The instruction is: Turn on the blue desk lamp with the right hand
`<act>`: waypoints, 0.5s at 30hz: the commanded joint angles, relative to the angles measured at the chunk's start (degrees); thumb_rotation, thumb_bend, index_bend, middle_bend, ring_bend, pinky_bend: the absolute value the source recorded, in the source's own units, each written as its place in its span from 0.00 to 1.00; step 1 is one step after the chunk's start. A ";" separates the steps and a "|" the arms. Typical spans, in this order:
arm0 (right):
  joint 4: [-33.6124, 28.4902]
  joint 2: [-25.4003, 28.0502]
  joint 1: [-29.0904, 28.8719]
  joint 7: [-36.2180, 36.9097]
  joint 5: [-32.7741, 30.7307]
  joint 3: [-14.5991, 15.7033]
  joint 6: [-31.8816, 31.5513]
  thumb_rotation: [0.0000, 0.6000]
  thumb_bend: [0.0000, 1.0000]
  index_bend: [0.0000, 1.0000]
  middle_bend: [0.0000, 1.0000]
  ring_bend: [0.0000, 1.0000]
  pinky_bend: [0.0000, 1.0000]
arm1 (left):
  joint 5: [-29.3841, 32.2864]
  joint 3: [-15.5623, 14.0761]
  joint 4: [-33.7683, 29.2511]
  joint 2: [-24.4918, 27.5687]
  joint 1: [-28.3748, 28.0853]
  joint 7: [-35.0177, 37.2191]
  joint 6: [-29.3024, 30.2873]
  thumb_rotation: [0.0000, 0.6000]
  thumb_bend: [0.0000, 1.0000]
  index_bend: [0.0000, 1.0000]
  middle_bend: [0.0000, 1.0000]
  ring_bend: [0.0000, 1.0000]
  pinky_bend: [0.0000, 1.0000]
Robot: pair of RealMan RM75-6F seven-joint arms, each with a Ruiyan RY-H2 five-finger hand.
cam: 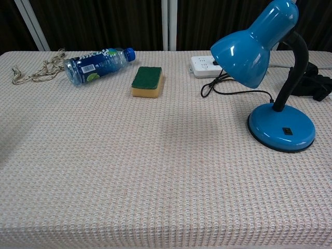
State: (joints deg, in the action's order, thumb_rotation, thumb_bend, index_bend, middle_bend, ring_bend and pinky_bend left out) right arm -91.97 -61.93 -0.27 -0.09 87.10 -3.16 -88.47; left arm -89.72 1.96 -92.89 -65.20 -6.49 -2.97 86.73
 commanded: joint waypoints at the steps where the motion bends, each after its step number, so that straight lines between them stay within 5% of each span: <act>1: 0.19 -0.04 0.01 0.19 0.24 0.10 -0.03 1.00 0.00 0.00 0.00 0.00 0.00 | 0.13 -0.01 0.00 -0.09 -0.04 -0.09 -0.16 1.00 0.00 0.00 0.00 0.00 0.00; 6: 0.66 -0.34 -0.38 0.67 0.69 0.01 0.13 1.00 0.00 0.00 0.07 0.05 0.04 | 0.40 0.01 -0.10 -0.06 -0.02 -0.27 -0.27 1.00 0.00 0.00 0.00 0.00 0.00; 8: 0.44 -0.15 -0.77 0.92 0.82 0.26 1.07 1.00 0.00 0.00 0.28 0.25 0.23 | 0.52 0.06 -0.05 -0.12 -0.05 -0.24 -0.34 1.00 0.00 0.00 0.00 0.00 0.00; 11: -0.43 0.35 -1.34 1.77 0.99 1.15 3.21 1.00 0.00 0.00 0.75 0.70 0.69 | 0.70 -0.02 0.05 -0.20 -0.23 -0.30 -0.88 1.00 0.00 0.00 0.00 0.00 0.00; 15: -0.95 -0.17 -2.26 0.00 1.51 1.61 4.85 1.00 0.04 0.00 0.93 0.87 0.85 | 0.63 -0.19 0.02 -0.14 -0.31 -0.50 -1.14 1.00 0.00 0.00 0.00 0.00 0.00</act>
State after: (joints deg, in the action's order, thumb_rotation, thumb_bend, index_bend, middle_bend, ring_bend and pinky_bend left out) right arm -92.60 -61.92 -2.13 0.43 88.31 -1.81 -84.16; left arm -89.09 1.78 -92.87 -65.33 -6.80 -3.46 85.59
